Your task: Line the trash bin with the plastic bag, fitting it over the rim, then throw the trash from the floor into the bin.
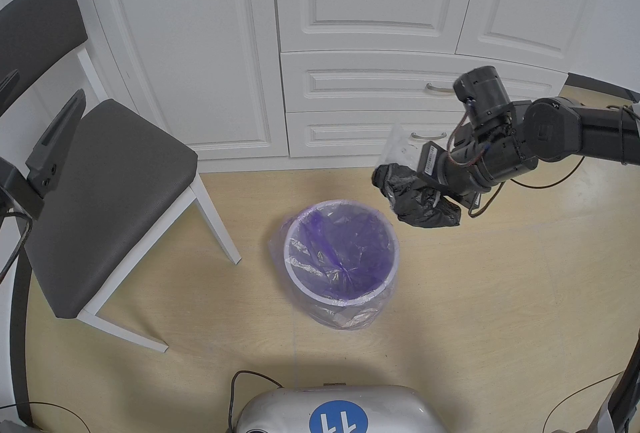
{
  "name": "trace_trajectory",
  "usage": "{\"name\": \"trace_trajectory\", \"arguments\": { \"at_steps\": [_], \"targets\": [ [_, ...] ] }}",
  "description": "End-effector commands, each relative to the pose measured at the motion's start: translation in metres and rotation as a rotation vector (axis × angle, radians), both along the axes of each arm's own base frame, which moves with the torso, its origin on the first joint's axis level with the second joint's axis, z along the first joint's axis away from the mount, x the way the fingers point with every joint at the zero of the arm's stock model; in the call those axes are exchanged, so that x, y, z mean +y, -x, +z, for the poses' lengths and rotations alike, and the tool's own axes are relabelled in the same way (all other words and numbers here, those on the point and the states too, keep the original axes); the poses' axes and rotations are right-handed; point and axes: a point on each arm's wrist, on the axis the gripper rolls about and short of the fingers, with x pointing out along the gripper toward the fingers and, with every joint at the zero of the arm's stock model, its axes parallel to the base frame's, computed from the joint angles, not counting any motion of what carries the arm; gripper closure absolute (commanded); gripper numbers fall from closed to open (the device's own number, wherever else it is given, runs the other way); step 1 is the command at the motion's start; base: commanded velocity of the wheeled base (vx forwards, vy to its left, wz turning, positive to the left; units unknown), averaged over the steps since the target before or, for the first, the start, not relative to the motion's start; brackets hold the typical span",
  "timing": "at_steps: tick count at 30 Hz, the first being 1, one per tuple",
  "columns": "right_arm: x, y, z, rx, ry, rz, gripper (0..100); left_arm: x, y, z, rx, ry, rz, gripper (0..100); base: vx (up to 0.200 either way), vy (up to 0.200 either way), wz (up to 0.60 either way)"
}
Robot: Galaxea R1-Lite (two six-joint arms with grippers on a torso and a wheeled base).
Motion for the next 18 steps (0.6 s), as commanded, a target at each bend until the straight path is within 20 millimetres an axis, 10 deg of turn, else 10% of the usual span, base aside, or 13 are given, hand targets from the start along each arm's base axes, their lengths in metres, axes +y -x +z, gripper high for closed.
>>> {"name": "trace_trajectory", "arguments": {
  "at_steps": [1,11,18],
  "targets": [
    [0.052,0.031,0.026,-0.073,-0.022,-0.03,100,-0.004,-0.011,-0.007,0.037,-0.027,0.021,0,0.0,0.0,0.0],
    [0.07,0.038,0.054,-0.06,-0.25,-0.136,100,-0.013,-0.029,-0.018,0.074,-0.095,0.049,0,0.0,0.0,0.0],
    [0.101,0.013,-0.001,0.06,-0.215,-0.168,100,-0.023,-0.048,-0.029,0.133,-0.129,0.1,0,0.0,0.0,0.0]
  ]
}}
